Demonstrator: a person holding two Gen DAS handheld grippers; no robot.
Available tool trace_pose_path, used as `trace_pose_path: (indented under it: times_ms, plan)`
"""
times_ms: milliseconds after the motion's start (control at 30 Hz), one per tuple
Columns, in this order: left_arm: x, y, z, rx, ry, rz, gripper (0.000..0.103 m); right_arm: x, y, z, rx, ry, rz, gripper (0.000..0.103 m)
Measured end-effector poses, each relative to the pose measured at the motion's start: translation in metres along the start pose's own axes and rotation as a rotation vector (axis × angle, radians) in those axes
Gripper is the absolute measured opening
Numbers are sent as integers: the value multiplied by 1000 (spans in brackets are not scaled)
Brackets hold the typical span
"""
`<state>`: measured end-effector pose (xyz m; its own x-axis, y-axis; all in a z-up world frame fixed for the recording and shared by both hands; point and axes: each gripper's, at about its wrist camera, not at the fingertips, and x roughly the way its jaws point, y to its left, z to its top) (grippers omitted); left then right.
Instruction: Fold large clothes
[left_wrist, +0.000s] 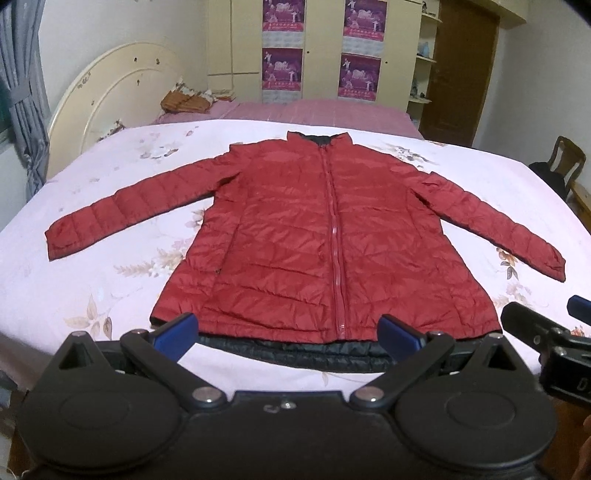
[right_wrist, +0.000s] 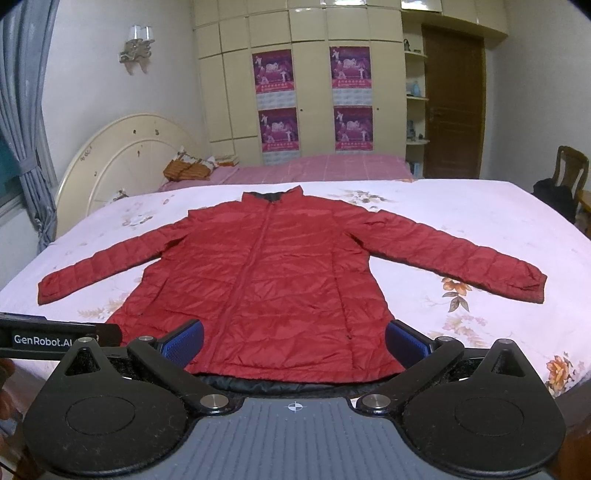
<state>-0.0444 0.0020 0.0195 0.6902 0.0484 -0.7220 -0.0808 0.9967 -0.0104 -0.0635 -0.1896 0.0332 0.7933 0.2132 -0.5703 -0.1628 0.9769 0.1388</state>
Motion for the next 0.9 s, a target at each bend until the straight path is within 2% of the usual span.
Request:
trace_pose_path:
  times_ms: [367, 900]
  plan:
    - [2, -4, 2, 41, -1, -6, 103, 4, 4, 2, 4, 1, 1, 103]
    - [3, -6, -1, 50, 9, -12, 103, 5, 3, -1, 1, 21, -4, 103]
